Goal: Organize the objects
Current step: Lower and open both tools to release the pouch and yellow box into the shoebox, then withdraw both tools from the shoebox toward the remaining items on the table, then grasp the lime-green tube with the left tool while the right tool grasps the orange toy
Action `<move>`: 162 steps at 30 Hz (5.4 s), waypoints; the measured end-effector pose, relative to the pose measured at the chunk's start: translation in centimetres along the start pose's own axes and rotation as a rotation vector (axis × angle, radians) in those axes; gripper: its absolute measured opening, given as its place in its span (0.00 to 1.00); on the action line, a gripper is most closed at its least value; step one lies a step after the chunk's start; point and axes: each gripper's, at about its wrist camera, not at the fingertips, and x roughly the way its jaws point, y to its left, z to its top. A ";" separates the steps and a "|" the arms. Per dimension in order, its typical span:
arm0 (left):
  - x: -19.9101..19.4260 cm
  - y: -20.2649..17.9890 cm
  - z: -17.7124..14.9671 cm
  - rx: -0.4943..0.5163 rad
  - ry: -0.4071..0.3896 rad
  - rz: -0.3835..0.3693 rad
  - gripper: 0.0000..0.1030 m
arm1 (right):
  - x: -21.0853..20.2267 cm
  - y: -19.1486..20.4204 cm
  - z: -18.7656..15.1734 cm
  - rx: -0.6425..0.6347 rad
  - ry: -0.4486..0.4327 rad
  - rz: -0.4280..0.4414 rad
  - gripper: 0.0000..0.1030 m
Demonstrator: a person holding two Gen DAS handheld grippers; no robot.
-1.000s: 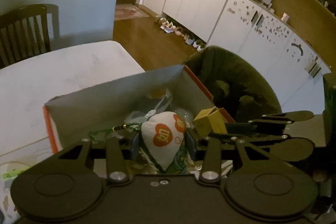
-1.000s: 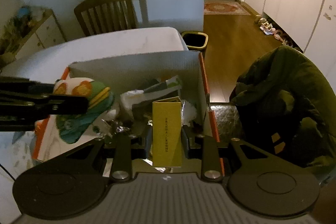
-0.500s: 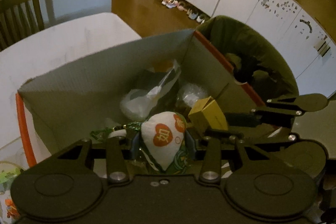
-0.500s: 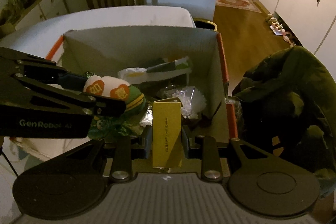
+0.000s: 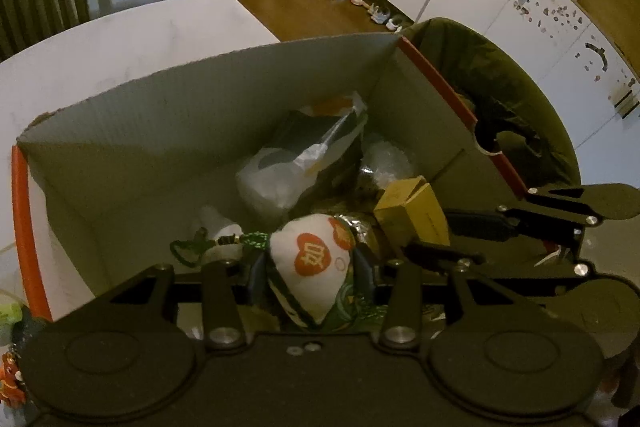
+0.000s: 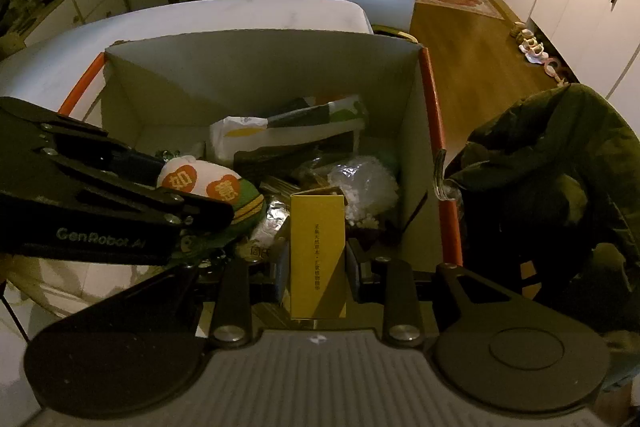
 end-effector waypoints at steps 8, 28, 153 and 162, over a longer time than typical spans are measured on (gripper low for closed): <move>-0.5 -0.1 -0.5 -0.005 -0.014 0.017 0.58 | -0.7 -0.1 -0.3 -0.015 -0.007 0.014 0.28; -6.6 0.1 -2.8 0.002 -0.141 0.015 0.75 | -5.0 -0.6 -0.7 0.008 -0.078 0.046 0.46; -6.5 25.2 -7.0 0.111 -0.025 -0.050 0.75 | 7.0 32.0 0.6 -0.185 -0.170 0.229 0.37; -5.7 25.2 -7.7 0.129 -0.038 -0.050 0.64 | 6.5 31.0 0.2 -0.153 -0.159 0.223 0.32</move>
